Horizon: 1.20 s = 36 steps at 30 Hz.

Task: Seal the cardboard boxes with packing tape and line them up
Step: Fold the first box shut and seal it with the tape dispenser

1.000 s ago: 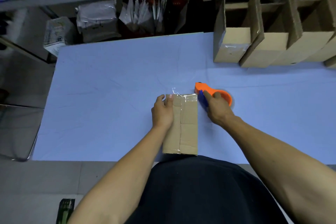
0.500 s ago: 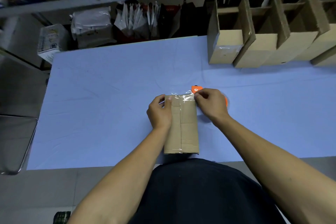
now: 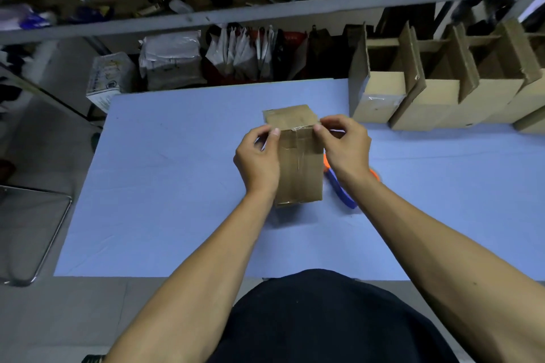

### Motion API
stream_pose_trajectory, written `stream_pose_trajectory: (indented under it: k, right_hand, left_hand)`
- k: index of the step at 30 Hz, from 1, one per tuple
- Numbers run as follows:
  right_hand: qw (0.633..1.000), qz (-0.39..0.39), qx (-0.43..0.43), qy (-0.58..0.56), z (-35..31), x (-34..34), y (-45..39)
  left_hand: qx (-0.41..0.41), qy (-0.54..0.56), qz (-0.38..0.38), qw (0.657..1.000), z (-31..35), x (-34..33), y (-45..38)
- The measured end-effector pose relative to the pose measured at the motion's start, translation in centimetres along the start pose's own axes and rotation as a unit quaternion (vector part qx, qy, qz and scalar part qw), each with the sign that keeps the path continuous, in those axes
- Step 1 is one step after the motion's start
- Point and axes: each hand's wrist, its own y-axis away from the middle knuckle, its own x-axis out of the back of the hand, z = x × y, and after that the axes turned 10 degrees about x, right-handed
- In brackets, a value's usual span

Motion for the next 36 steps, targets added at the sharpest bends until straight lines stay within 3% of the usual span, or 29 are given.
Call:
stream_pose_trajectory:
  k: [10,20,24,28,36]
  right_hand:
    - [0.999,-0.023,-0.006,-0.032,0.9,-0.6,0.8]
    - [0.996,-0.047,0.022,0.066,1.7,-2.3,1.6]
    - [0.997,-0.058,0.022,0.046,2.4,-2.6,2.7]
    - [0.996,-0.083,-0.005,-0.027,3.5,-1.4,3.6]
    - [0.992,-0.107,-0.053,-0.035,3.6,-1.9,4.6]
  left_hand:
    - [-0.045,0.005,0.015,0.999,-0.9,1.3,0.5]
    - [-0.054,-0.064,0.068,0.994,-2.1,0.6,0.3]
    - [-0.073,-0.075,0.084,0.991,-3.6,1.4,0.6]
    - [-0.008,-0.041,0.060,0.997,-4.8,1.8,1.8]
    - [0.110,-0.004,-0.044,0.993,-5.5,2.4,2.2]
